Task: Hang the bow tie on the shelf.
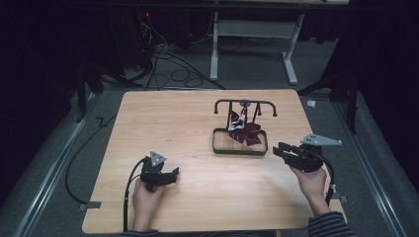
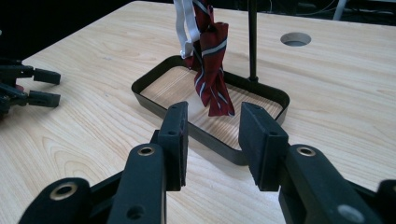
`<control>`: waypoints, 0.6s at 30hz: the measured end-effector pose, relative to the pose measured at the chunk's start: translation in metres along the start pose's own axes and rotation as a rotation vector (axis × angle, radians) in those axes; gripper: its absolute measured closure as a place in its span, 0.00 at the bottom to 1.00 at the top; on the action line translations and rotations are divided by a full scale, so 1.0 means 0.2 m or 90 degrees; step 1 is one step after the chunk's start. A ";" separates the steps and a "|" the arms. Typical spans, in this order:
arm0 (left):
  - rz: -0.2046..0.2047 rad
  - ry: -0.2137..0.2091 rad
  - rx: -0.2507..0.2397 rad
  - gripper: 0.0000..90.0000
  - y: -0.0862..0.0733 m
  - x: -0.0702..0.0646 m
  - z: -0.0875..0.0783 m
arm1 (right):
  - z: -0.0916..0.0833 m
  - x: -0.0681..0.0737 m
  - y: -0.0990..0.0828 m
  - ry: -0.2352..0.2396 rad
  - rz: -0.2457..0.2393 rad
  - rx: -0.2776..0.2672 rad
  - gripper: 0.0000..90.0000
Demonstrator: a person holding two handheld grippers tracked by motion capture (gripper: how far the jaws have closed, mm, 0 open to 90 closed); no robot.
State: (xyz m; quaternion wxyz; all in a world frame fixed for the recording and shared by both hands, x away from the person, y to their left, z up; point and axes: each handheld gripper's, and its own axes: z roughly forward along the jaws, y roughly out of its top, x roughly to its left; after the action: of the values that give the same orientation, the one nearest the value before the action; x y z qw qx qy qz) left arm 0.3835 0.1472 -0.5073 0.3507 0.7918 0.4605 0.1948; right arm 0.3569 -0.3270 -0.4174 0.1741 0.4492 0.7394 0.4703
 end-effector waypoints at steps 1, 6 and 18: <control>0.000 0.000 0.000 0.25 0.00 0.00 0.00 | 0.00 0.00 0.00 0.000 0.000 0.001 0.71; 0.000 0.000 0.000 0.25 0.00 0.00 0.00 | 0.02 0.00 -0.03 0.003 0.006 0.006 0.71; 0.000 0.000 0.000 0.25 0.00 0.00 0.00 | 0.05 0.00 -0.10 0.012 0.022 0.023 0.72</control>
State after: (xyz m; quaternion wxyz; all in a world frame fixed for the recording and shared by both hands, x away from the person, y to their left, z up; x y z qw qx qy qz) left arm 0.3835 0.1472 -0.5073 0.3508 0.7917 0.4606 0.1948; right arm 0.3544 -0.3238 -0.4395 0.1513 0.4605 0.7415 0.4640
